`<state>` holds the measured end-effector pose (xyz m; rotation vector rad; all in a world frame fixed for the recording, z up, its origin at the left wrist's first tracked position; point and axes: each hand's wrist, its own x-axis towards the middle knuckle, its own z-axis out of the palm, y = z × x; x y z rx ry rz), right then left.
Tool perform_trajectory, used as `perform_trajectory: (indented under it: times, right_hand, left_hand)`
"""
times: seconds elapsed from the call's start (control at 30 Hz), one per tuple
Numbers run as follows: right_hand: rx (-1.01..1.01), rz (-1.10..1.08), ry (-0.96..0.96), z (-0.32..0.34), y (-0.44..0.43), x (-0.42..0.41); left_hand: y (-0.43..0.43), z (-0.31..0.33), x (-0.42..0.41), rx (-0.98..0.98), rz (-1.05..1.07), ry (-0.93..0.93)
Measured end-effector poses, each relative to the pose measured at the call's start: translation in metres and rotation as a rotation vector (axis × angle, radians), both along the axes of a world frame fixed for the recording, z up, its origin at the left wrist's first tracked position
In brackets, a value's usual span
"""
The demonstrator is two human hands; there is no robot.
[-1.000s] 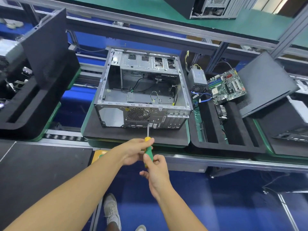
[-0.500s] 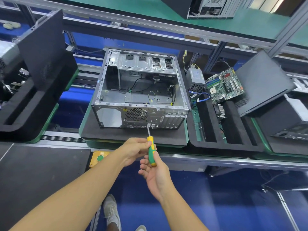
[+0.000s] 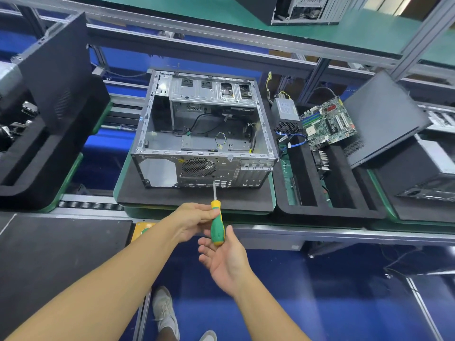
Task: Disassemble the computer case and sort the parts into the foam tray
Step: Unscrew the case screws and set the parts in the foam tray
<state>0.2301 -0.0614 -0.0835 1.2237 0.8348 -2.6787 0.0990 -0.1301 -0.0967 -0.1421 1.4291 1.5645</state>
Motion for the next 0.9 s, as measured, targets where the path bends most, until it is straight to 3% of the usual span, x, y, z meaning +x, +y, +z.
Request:
perform_trajectory:
  times: [0.1, 0.2, 0.33, 0.4, 0.57, 0.63, 0.73, 0.9]
  right_hand:
    - [0.093, -0.075, -0.018, -0.002, -0.001, -0.001]
    - [0.388, -0.155, -0.027, -0.007, -0.003, -0.004]
    - [0.644, -0.081, -0.042, -0.007, -0.008, -0.007]
    - [0.618, -0.056, -0.040, -0.006, -0.011, -0.008]
    - [0.122, -0.092, -0.013, -0.001, -0.008, -0.008]
    - [0.051, -0.056, -0.032, -0.004, -0.008, -0.007]
    - [0.164, -0.122, -0.007, -0.007, -0.011, -0.007]
    - [0.584, -0.128, -0.047, -0.010, -0.015, -0.011]
  left_hand:
    - [-0.001, -0.002, -0.001, 0.067, -0.001, -0.012]
    - [0.002, 0.004, 0.000, 0.111, -0.068, -0.035]
    - [0.011, 0.010, 0.005, -0.009, -0.087, 0.026]
    - [0.012, 0.008, 0.006, -0.049, -0.024, 0.050]
    - [0.008, 0.000, 0.005, -0.071, 0.091, 0.061]
    - [0.007, 0.001, 0.005, -0.052, 0.093, 0.048]
    - [0.004, 0.001, 0.003, 0.028, 0.072, 0.003]
    - [0.005, 0.008, 0.000, 0.104, -0.074, -0.033]
